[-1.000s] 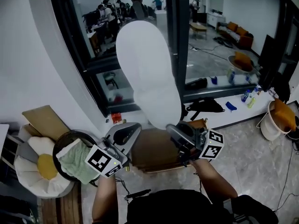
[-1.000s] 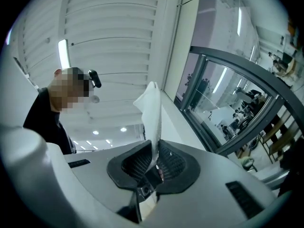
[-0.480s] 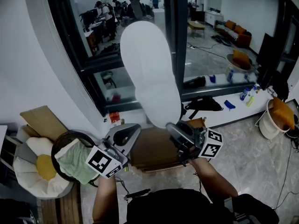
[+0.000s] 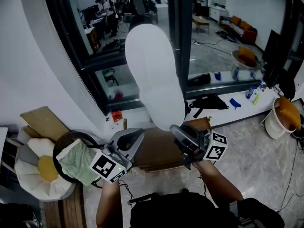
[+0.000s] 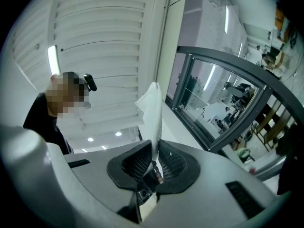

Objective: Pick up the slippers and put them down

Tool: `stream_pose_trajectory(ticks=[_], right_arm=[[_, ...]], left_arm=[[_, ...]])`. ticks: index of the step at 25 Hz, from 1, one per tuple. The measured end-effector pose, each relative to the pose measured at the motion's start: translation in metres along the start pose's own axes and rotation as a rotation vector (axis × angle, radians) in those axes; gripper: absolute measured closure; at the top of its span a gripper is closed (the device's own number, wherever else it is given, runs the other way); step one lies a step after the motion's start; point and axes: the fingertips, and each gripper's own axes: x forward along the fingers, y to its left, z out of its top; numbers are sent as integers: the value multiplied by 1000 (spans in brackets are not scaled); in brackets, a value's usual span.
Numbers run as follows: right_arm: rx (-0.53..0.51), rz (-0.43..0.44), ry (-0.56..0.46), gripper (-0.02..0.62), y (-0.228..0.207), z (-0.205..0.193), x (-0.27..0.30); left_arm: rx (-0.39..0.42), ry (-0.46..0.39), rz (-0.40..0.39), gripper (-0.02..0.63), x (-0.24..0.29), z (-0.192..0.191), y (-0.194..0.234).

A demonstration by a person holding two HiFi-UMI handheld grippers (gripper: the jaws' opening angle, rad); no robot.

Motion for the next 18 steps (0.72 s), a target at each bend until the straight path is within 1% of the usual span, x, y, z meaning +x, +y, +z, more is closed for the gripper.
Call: stream_pose_trajectory(ticks=[4, 9, 18], right_arm=[[43, -24, 3, 543, -13, -8, -8], [108, -72, 14, 543, -36, -23, -19], [244, -204, 51, 543, -82, -78, -59]], left_arm=[[-43, 18, 3, 594, 3, -17, 0], [-121, 25, 4, 592, 9, -38, 4], [-260, 96, 22, 594, 11, -101, -1]])
